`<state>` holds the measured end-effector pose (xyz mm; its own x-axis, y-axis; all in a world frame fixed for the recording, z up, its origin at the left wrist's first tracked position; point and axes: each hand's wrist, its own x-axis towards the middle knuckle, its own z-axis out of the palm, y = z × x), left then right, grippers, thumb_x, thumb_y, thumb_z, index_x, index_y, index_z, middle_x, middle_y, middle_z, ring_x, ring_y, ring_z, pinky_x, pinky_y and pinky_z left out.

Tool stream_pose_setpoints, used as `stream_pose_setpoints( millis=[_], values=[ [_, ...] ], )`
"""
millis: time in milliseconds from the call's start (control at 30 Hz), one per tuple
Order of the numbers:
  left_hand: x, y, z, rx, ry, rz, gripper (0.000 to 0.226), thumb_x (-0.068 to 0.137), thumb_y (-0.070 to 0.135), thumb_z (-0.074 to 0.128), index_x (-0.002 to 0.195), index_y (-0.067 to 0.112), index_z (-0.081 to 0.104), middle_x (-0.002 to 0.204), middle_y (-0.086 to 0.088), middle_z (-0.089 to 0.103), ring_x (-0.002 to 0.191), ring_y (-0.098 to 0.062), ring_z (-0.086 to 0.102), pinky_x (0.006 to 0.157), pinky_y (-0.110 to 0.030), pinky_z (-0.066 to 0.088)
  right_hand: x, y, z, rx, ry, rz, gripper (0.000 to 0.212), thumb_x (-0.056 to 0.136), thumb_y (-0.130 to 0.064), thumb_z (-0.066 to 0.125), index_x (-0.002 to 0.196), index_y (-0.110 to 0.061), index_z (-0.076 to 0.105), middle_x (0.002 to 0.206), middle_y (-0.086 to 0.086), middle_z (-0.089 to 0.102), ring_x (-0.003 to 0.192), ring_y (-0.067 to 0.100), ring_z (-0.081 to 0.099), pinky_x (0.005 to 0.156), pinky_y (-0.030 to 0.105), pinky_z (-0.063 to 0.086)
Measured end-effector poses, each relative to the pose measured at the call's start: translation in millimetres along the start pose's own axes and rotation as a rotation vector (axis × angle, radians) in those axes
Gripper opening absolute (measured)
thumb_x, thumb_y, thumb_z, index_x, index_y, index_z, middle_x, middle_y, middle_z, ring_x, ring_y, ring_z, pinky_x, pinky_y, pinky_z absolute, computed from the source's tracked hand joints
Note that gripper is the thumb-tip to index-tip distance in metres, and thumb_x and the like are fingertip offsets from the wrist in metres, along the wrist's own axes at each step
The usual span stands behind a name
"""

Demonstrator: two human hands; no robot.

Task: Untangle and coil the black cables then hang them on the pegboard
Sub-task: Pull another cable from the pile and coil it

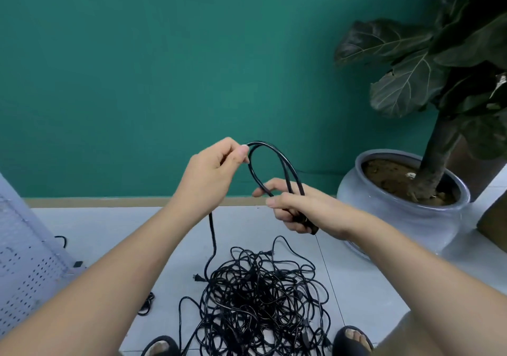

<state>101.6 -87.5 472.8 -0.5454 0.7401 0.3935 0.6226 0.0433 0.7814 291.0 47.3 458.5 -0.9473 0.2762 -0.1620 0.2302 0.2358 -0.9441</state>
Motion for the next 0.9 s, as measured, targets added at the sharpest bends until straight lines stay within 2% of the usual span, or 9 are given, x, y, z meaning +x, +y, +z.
stream_pose_setpoints(
  millis=[167,300,400,500,567,667,733,800,900],
  values=[
    [1.2,2.7,22.1,-0.247,-0.027,-0.212,0.044,0.097,0.074,0.055,0.092,0.03,0.06,0.078,0.005,0.05,0.064,-0.017,0.04,0.062,-0.037,0.035,-3.9,-8.4,2.6,0.011,0.018,-0.105,0.039,0.094,-0.04,0.06,0.132,-0.032,0.065,0.084,0.012,0.05,0.06,0.019,0.038,0.049,0.024,0.028],
    [1.5,13.3,23.7,-0.365,-0.062,-0.23,0.044,0.099,0.067,0.061,0.096,0.025,0.075,0.059,0.017,0.042,0.055,-0.013,0.034,0.054,-0.029,0.028,-7.0,-6.7,2.4,-0.04,-0.075,-0.096,0.04,0.097,-0.038,0.062,0.137,-0.034,0.064,0.084,0.008,0.062,0.069,0.023,0.04,0.054,0.029,0.026],
    [4.3,15.3,19.8,-0.4,-0.077,-0.24,0.046,0.096,0.062,0.069,0.089,0.017,0.077,0.058,0.014,0.036,0.052,-0.013,0.028,0.051,-0.027,0.024,-6.5,-4.2,-0.8,0.02,-0.105,-0.072,0.049,0.095,-0.059,0.062,0.137,-0.035,0.068,0.083,-0.006,0.068,0.077,0.028,0.039,0.062,0.043,0.017],
    [7.0,17.9,15.0,-0.389,-0.076,-0.245,0.045,0.096,0.056,0.071,0.09,0.012,0.076,0.051,0.017,0.041,0.053,-0.012,0.029,0.053,-0.029,0.023,-1.8,-2.1,-9.4,0.182,-0.029,-0.035,0.076,0.078,-0.086,0.063,0.133,-0.035,0.074,0.107,0.002,0.072,0.074,0.017,0.043,0.062,0.039,0.022],
    [4.2,23.4,15.6,-0.345,-0.093,-0.227,0.041,0.099,0.05,0.07,0.09,0.01,0.076,0.047,0.02,0.047,0.053,-0.006,0.037,0.056,-0.029,0.027,1.6,-0.9,-12.7,0.287,0.027,-0.022,0.08,0.078,-0.087,0.061,0.131,-0.03,0.077,0.111,0.005,0.07,0.075,0.016,0.045,0.063,0.033,0.028],
    [-0.4,28.1,20.0,-0.333,-0.098,-0.195,0.04,0.1,0.045,0.071,0.087,0.007,0.074,0.047,0.021,0.049,0.049,0.002,0.047,0.062,-0.03,0.032,2.6,-1.6,-4.7,0.276,0.082,-0.016,0.069,0.084,-0.074,0.067,0.129,-0.023,0.076,0.109,0.008,0.076,0.073,0.014,0.045,0.061,0.027,0.031],
    [-2.0,29.8,21.8,-0.314,-0.08,-0.166,0.042,0.099,0.047,0.072,0.082,0.009,0.073,0.055,0.019,0.053,0.055,0.003,0.048,0.066,-0.03,0.034,3.4,-1.8,5.6,0.143,0.101,-0.038,0.048,0.094,-0.059,0.073,0.126,-0.023,0.074,0.1,0.004,0.077,0.071,0.012,0.041,0.06,0.023,0.031],
    [-2.6,31.0,23.4,-0.301,-0.037,-0.146,0.048,0.097,0.052,0.073,0.074,0.011,0.068,0.063,0.015,0.053,0.063,-0.004,0.046,0.068,-0.031,0.035,3.9,-3.7,16.4,0.026,0.112,-0.062,0.032,0.1,-0.047,0.073,0.129,-0.032,0.073,0.087,-0.002,0.071,0.067,0.012,0.039,0.056,0.023,0.03],
    [-3.0,32.0,26.3,-0.364,0.01,-0.16,0.059,0.097,0.053,0.073,0.07,0.007,0.049,0.063,0.011,0.04,0.066,-0.015,0.036,0.067,-0.034,0.03,9.0,-3.6,28.8,0.04,0.129,-0.091,0.032,0.099,-0.049,0.074,0.128,-0.037,0.073,0.082,-0.005,0.06,0.067,0.011,0.039,0.055,0.025,0.029]
  ],
)
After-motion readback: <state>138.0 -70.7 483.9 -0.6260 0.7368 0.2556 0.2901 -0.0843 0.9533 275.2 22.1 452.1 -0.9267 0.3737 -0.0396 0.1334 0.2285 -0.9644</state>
